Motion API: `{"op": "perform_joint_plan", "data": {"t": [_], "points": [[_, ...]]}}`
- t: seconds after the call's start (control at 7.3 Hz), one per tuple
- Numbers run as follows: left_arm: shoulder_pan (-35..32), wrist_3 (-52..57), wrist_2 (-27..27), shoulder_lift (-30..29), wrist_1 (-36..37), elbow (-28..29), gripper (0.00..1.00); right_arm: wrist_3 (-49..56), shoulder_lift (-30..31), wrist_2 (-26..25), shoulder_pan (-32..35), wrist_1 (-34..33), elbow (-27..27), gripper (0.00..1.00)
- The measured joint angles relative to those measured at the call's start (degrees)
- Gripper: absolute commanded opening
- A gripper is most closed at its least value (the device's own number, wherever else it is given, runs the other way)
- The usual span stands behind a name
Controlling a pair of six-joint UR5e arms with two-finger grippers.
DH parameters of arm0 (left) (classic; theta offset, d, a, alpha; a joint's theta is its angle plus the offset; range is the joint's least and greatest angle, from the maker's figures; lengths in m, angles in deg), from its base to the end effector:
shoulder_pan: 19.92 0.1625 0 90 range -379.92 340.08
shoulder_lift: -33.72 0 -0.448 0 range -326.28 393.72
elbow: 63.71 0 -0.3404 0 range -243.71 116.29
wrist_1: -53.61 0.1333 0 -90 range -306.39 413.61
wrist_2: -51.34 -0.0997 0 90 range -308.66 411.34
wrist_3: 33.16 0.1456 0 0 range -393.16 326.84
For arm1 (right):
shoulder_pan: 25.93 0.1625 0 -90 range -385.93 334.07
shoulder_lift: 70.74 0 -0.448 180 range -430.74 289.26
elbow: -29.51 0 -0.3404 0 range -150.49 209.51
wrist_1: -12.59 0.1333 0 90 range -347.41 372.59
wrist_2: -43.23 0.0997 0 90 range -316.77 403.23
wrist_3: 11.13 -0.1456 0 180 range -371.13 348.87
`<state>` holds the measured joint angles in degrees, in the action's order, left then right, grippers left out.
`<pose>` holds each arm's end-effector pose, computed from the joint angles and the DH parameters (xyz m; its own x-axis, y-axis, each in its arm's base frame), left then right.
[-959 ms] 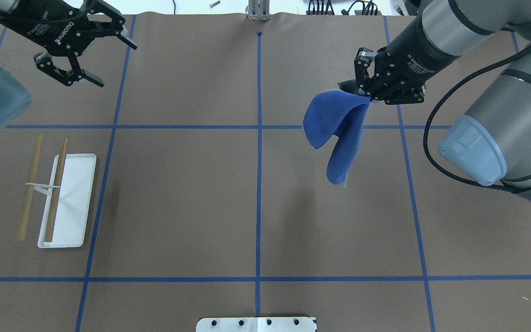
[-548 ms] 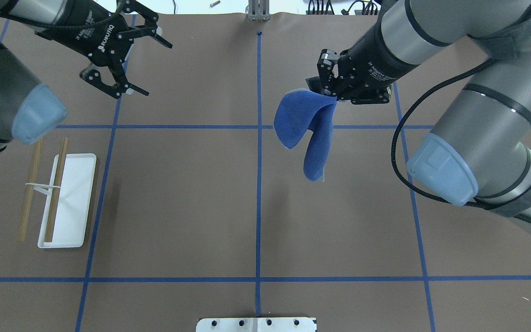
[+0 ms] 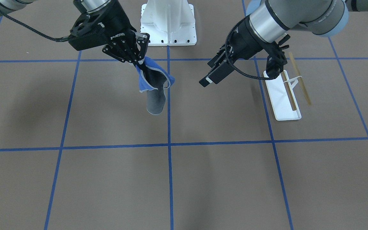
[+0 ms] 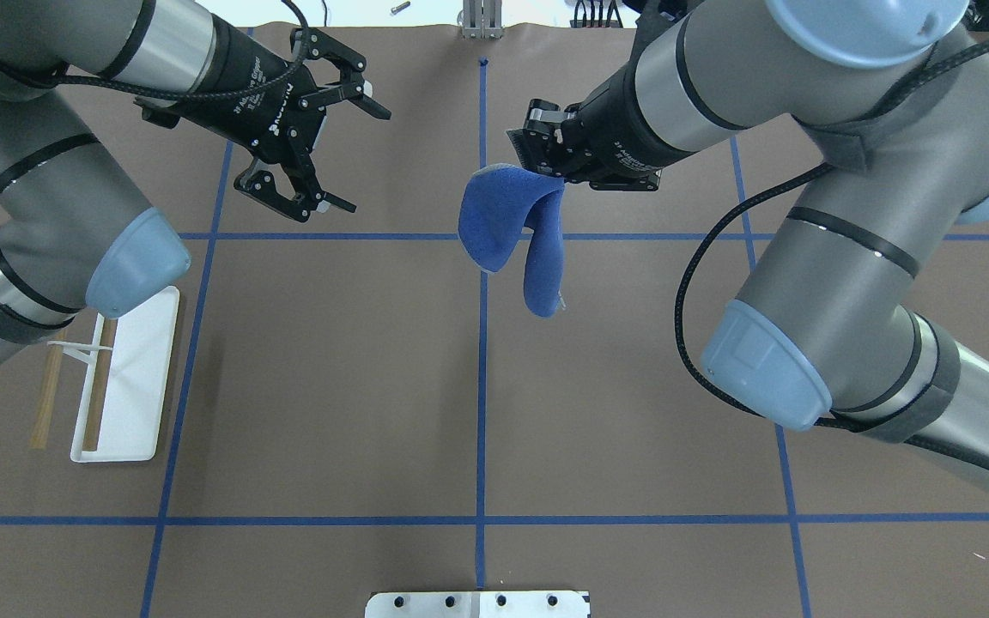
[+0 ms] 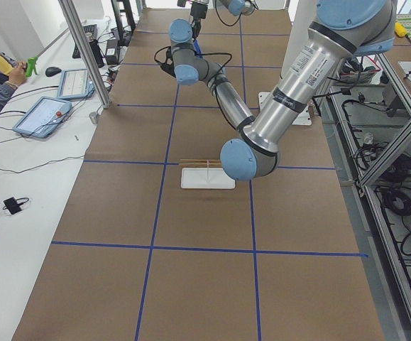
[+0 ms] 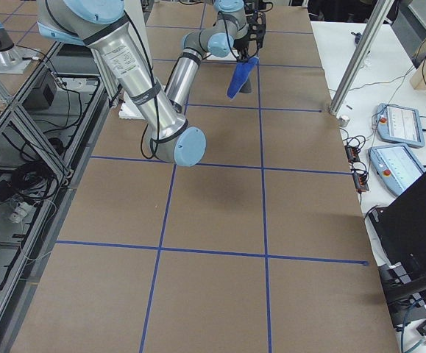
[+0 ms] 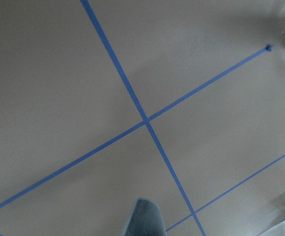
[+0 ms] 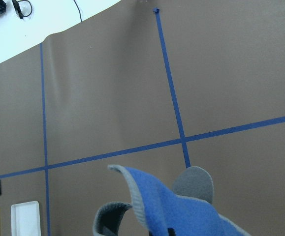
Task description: Hang towel on rack
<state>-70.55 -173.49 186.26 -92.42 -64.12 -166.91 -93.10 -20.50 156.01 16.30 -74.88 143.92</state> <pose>0.3626 -0.4900 0.1920 0.0053 -0.8657 -0.5006 0.1800 0.4932 -0.8511 -0.3908 -0.4586 0.1620 0.3398 0.1345 0.9308 -0.3120 0.9498 -0.0234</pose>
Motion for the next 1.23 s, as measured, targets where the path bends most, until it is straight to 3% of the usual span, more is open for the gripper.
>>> {"op": "perform_joint_plan", "data": {"t": [0.27, 0.68, 0.82, 1.1, 1.23], "points": [[1.7, -0.25, -0.38, -0.12, 0.04, -0.67, 0.98, 2.69, -1.01, -3.4, -2.02, 1.97, -0.42, 0.0], [4.13, -0.29, -2.05, -0.08, 0.05, -1.3, 0.95, 4.14, -2.54, -4.13, -3.3, 5.29, -2.4, 0.0], [4.3, -0.29, -2.15, -0.08, 0.05, -1.38, 0.84, 4.22, -2.66, -4.17, -3.56, 5.77, -2.45, 0.0], [4.37, -0.61, -2.2, 0.17, 0.03, -1.72, 0.45, 4.25, -2.81, -4.29, -3.71, 6.14, -2.18, 0.0], [4.39, -1.51, -2.2, 0.34, -0.03, -1.89, 0.35, 4.17, -2.82, -4.4, -3.73, 6.83, -2.15, 0.0]]}}
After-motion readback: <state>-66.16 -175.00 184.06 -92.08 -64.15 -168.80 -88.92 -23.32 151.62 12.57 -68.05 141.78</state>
